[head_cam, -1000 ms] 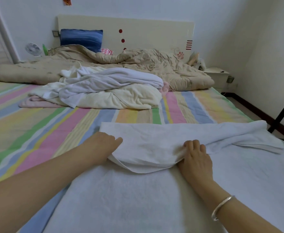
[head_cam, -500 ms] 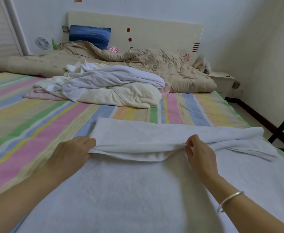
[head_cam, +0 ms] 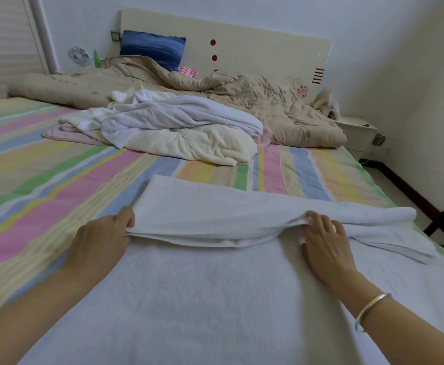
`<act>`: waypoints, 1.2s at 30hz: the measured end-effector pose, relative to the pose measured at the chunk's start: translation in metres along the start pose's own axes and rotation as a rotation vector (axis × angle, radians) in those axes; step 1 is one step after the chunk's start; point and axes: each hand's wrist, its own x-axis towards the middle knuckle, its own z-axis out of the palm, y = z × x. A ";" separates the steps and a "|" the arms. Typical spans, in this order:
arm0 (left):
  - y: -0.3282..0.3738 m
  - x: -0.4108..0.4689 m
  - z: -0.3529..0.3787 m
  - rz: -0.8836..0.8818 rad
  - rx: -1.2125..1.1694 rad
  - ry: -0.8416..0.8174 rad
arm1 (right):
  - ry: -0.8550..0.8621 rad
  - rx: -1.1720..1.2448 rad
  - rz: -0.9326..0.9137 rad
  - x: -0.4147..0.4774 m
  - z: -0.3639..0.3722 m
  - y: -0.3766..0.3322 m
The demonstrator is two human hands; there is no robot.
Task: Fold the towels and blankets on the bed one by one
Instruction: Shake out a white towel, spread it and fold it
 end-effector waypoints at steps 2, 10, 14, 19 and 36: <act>-0.002 -0.002 0.002 -0.008 -0.031 0.014 | -0.041 -0.002 0.002 0.010 -0.002 0.000; -0.004 -0.004 0.000 0.024 -0.056 0.034 | 0.056 0.067 -0.156 0.022 0.009 -0.005; 0.002 -0.001 -0.002 0.005 -0.035 0.080 | 0.108 -0.030 -0.102 0.032 0.017 -0.022; 0.001 -0.004 -0.005 0.003 -0.046 0.059 | 0.095 -0.010 -0.007 0.042 0.007 -0.034; -0.005 -0.017 -0.014 -0.097 -0.133 -0.111 | 0.149 0.189 -0.090 -0.081 -0.055 -0.009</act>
